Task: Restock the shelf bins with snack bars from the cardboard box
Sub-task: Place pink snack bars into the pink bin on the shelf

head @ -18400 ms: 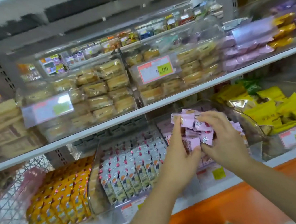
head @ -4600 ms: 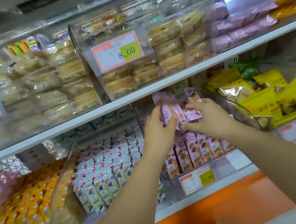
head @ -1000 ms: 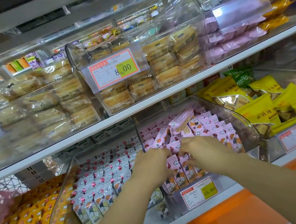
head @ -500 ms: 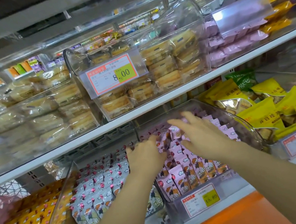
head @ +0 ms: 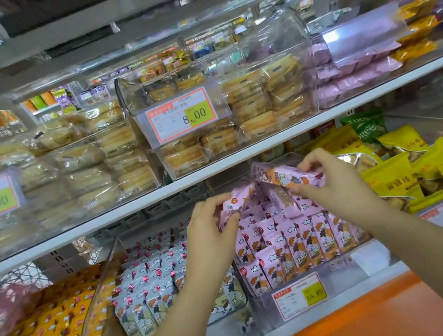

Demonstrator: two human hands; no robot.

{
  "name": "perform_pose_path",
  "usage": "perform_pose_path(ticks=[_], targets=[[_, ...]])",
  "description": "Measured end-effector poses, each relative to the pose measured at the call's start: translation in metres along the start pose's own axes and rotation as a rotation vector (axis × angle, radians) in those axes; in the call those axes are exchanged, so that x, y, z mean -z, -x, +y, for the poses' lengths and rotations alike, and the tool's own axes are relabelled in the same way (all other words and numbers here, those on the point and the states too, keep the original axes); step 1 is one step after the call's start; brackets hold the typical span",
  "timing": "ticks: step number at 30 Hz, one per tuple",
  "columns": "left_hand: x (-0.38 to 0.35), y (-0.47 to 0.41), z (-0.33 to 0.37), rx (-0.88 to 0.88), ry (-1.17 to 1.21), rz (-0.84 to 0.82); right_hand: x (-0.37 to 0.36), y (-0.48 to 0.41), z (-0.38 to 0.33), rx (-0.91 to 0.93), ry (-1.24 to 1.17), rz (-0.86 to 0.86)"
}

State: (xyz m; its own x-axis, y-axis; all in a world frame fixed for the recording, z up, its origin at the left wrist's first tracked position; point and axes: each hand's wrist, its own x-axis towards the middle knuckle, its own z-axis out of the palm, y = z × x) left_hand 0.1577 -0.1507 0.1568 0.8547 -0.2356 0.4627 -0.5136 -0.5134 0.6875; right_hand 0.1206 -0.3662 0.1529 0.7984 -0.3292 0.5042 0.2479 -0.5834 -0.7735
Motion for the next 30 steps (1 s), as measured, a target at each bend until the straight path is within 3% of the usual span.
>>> perform_pose_path(ticks=[5, 14, 19, 24, 27, 30], targets=[[0.010, 0.014, 0.013, 0.121, 0.197, -0.078, 0.033, 0.007, -0.008, -0.082, -0.135, -0.045], [0.006, 0.018, 0.056, 0.216, 0.438, -0.251, 0.079, 0.017, -0.023, -0.007, 0.014, -0.030], [-0.022, 0.019, 0.064, 0.082, 0.158, -0.337, 0.099, 0.013, -0.008, -0.029, 0.108, -0.110], [-0.064, 0.013, 0.073, -0.038, -0.209, -0.465, 0.096, 0.011, 0.019, -0.012, 0.370, -0.256], [-0.090, 0.007, 0.072, -0.015, -0.247, -0.523, 0.085, 0.014, 0.031, 0.083, 0.600, -0.357], [-0.111, 0.004, 0.065, -0.001, -0.253, -0.558, 0.075, 0.018, 0.040, 0.064, 0.801, -0.371]])
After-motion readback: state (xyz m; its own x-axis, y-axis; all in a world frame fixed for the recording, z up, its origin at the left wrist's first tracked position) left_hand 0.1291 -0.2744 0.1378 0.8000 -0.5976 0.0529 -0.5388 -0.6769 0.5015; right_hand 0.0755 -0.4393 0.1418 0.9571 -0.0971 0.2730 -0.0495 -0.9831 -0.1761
